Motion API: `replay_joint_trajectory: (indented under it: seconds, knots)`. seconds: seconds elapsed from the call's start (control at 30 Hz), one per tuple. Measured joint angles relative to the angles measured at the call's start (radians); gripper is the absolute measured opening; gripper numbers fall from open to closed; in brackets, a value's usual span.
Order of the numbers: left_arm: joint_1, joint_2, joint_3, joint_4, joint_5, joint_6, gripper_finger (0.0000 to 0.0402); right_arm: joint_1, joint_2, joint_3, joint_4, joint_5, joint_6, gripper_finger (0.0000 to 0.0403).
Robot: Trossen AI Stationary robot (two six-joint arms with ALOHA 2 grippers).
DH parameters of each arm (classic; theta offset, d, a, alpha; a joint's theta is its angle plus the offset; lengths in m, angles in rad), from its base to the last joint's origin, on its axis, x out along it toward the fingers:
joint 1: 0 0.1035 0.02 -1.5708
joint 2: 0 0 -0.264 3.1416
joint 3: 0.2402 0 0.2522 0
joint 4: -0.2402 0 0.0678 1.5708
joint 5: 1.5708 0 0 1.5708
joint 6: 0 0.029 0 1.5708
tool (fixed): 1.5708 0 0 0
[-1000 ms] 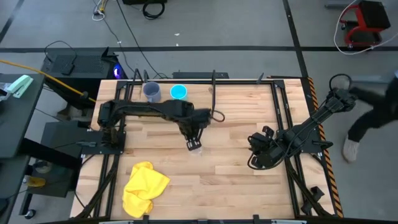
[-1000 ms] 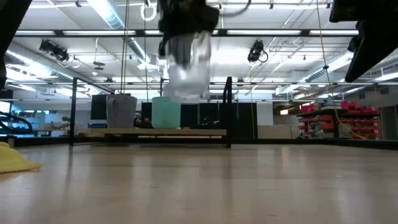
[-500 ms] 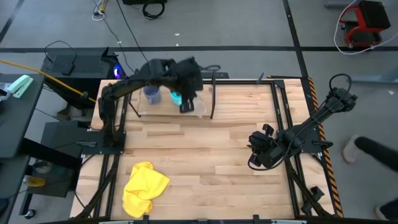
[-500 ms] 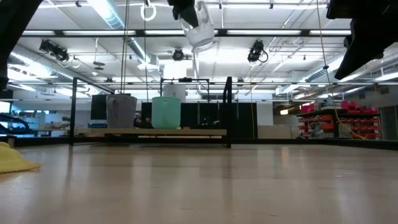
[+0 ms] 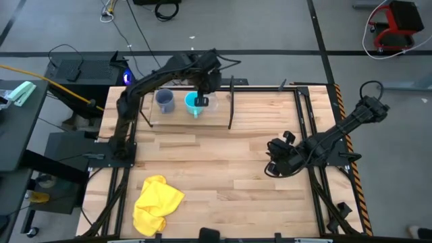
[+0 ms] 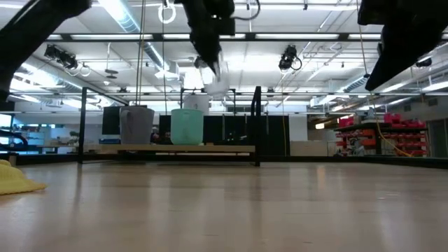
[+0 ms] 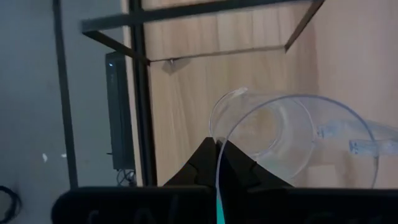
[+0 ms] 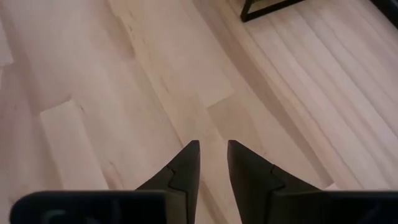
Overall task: Stack small to large cups/mugs on shelf
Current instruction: Put the transparent mug on the shelf
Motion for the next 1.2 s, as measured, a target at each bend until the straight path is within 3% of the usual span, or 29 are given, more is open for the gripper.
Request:
replay_joint_trajectory:
  seconds: [0.4, 0.57, 1.2]
  knots:
    - [0.015, 0.143, -0.001, 0.035, 0.025, 0.175, 0.0005, -0.076, 0.0, 0.0, 0.006, 0.0, -0.071, 0.0081]
    - [0.029, 0.161, -0.001, 0.093, 0.09, 0.179, 0.0005, -0.081, 0.0, 0.0, 0.012, 0.0, -0.072, 0.0081]
    - [0.06, 0.215, -0.001, 0.111, 0.154, 0.137, 0.0005, -0.081, 0.0, 0.0, 0.034, -0.001, -0.097, 0.0081]
